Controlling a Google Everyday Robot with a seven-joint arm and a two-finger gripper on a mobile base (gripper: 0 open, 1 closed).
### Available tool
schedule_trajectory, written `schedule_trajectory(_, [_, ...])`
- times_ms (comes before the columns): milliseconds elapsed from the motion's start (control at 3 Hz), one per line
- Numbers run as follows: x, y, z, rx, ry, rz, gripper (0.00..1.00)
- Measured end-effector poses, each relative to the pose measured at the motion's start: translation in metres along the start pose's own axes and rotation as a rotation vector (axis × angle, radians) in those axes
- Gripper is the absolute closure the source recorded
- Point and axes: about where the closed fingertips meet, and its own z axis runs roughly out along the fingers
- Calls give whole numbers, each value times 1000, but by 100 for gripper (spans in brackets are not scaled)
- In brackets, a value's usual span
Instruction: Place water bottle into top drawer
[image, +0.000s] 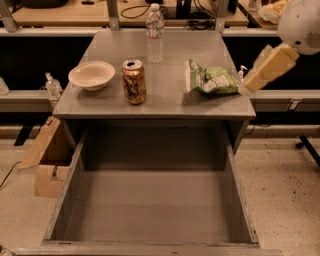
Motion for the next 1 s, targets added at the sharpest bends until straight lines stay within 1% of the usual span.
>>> schedule_trajectory(333, [-40,-63,30,91,-263,46,0])
schedule_trajectory(667, [-77,-102,75,110,-536,142,0])
schedule_trajectory(1000, [-85,-109,107,94,-689,233,0])
